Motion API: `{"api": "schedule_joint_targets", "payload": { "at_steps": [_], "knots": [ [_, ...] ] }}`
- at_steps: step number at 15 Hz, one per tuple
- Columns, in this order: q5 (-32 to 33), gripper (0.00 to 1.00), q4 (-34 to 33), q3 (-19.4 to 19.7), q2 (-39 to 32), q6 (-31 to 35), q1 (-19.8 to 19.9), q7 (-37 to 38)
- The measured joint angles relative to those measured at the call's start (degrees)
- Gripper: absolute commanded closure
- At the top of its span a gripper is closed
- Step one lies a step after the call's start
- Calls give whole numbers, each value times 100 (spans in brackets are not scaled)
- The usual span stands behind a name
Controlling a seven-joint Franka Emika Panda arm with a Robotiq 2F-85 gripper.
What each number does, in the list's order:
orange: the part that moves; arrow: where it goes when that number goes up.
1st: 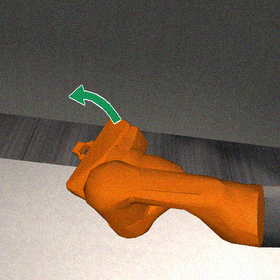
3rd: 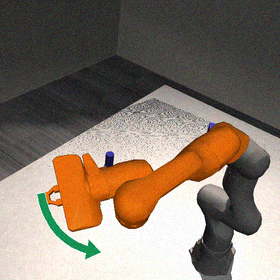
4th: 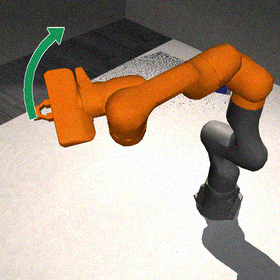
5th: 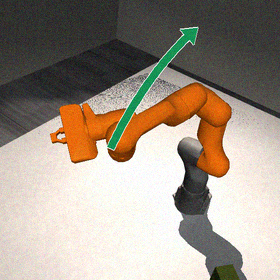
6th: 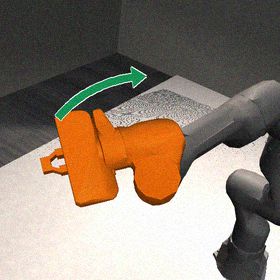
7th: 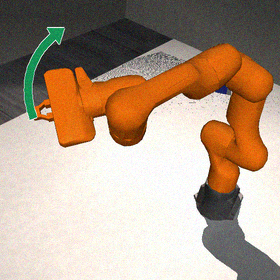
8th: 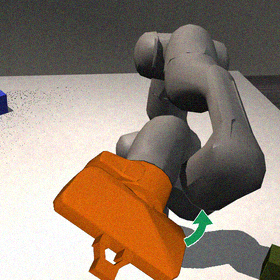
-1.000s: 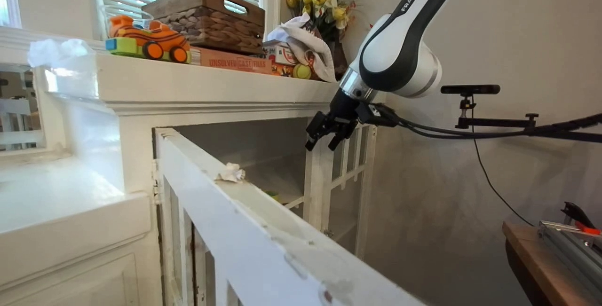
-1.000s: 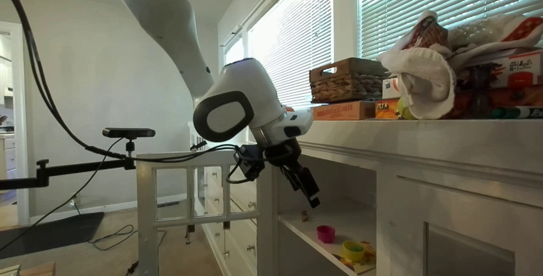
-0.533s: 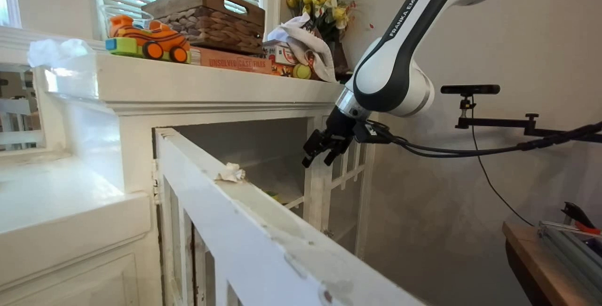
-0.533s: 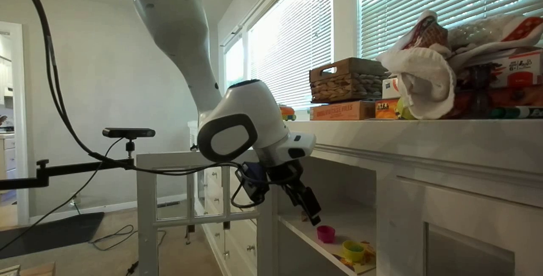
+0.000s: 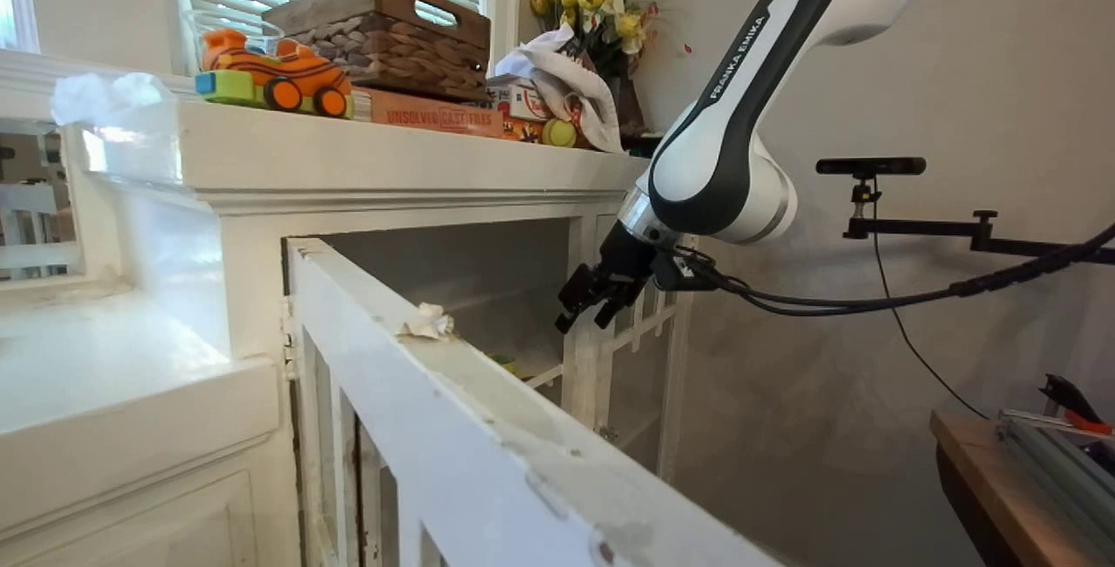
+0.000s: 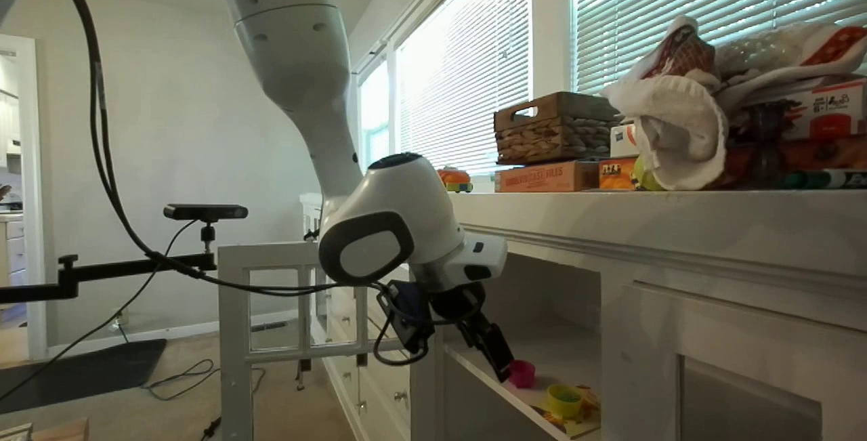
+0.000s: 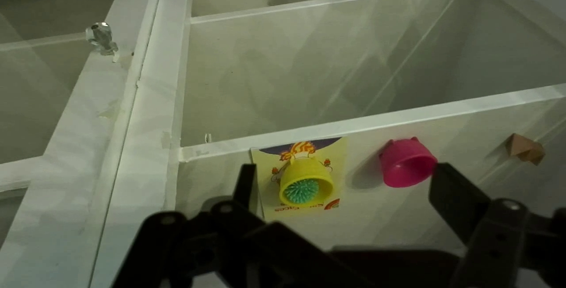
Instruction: Remove the pink bowl from the cabinet
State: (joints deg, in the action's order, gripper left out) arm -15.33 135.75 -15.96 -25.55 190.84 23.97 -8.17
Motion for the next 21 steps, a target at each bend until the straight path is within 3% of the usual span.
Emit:
{"api": "schedule_joint_targets", "payload": {
  "at_steps": [7, 13, 18, 21],
  "knots": [
    [-4, 0, -29, -43, -64, 5, 53, -6],
    [92, 0, -178, -796, -253, 4, 812, -48],
    [430, 0, -665, -1060, -687, 1, 963, -251],
    [1188, 0, -884, -1003, -963, -15, 929, -150]
  ]
}}
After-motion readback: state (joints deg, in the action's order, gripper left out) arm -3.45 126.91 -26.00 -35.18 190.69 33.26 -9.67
